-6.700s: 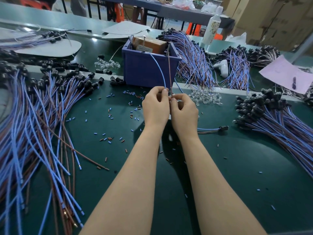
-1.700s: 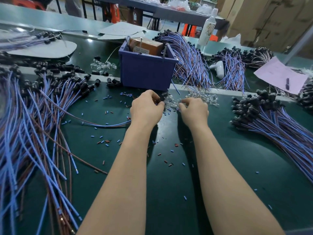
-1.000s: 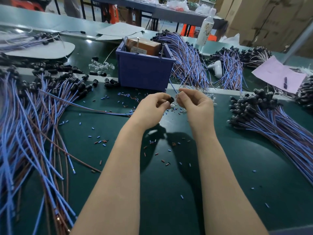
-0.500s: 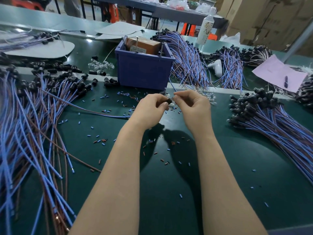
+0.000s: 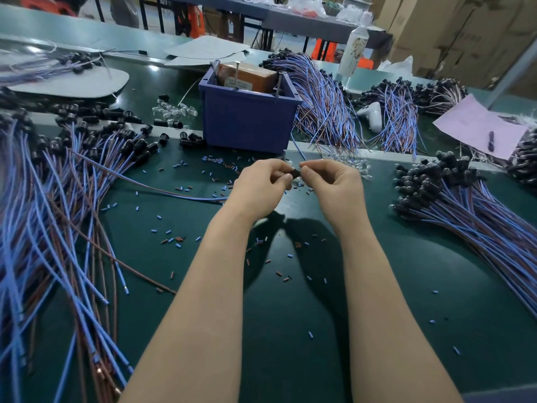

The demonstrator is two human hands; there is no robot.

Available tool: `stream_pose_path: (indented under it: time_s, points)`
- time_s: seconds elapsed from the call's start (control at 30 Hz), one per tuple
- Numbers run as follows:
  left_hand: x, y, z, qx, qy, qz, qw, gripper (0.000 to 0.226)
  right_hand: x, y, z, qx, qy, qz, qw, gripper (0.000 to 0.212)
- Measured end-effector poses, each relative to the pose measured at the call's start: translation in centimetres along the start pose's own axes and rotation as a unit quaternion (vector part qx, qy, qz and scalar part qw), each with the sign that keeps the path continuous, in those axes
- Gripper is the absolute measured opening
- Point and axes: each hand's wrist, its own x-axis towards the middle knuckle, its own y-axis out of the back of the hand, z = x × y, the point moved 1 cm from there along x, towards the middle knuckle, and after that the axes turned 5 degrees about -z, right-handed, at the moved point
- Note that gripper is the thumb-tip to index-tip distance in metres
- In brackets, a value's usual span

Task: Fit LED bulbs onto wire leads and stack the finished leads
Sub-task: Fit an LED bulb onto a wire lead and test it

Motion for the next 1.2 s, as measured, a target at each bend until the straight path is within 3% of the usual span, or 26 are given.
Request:
stream_pose_path:
  time_s: [0.1, 0.2, 0.4, 0.63, 0.9, 1.03, 1.2]
  points:
    - [0.0, -0.1, -0.1, 0.025, 0.012, -0.008, 1.000, 0.016, 0.0, -0.1, 0.2, -0.077, 0.016, -0.001, 0.997, 0.009]
    - [-0.1, -0.1, -0.1, 0.025, -0.002, -0.010, 1.000, 0.019, 0.1, -0.1, 0.3, -0.073, 0.013, -0.008, 0.997, 0.009]
    - [-0.1, -0.1, 0.1, 0.007, -0.018, -0.003, 1.000, 0.019, 0.0, -0.6, 0.8, 0.057, -0.051, -0.017, 0.997, 0.009]
    - [0.0, -0.6, 0.3, -0.023, -0.020, -0.006, 1.000, 0.004, 0.1, -0.6, 0.9, 0.238, -0.123, 0.016, 0.963, 0.012]
    - [0.0, -0.2, 0.0, 0.032, -0.021, 0.022, 0.999, 0.009, -0.1, -1.7, 0.7, 0.284, -0.156, 0.008, 0.946, 0.014]
    - [0.0, -0.3, 0.3, 0.012, -0.014, 0.034, 0.999, 0.012, 0.0, -1.6, 0.8, 0.357, -0.162, 0.010, 0.920, 0.017]
    - [0.0, -0.7, 0.2, 0.016, -0.001, 0.025, 1.000, 0.013, 0.0, -1.6, 0.9, 0.269, -0.156, -0.016, 0.950, 0.017]
